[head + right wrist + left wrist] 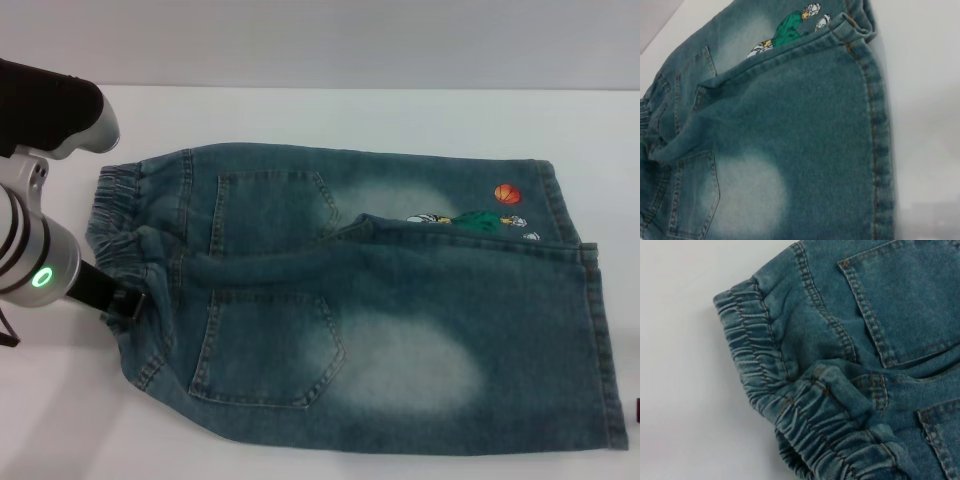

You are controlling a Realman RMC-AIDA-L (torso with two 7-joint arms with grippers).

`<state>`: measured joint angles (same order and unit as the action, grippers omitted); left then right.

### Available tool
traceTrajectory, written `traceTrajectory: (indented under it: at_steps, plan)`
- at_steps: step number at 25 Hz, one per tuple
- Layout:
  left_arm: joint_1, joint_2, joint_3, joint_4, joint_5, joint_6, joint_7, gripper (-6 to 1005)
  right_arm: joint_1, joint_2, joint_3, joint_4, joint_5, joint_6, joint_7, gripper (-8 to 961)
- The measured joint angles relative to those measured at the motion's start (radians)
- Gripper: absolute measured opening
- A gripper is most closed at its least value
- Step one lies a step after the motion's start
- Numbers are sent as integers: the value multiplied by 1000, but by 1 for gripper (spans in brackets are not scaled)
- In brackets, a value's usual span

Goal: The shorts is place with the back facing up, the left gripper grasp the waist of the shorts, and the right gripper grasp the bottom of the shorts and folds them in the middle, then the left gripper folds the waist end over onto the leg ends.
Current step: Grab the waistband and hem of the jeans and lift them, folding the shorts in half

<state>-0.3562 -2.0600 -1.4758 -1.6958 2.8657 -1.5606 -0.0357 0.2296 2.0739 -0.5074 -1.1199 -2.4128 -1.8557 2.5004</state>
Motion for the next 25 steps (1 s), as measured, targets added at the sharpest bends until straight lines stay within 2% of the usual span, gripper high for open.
traceTrajectory:
  at_steps: [25]
  plan:
    - [-3, -2, 2, -12, 0, -7, 0, 204, 35, 0, -7, 84, 4, 26, -31, 532]
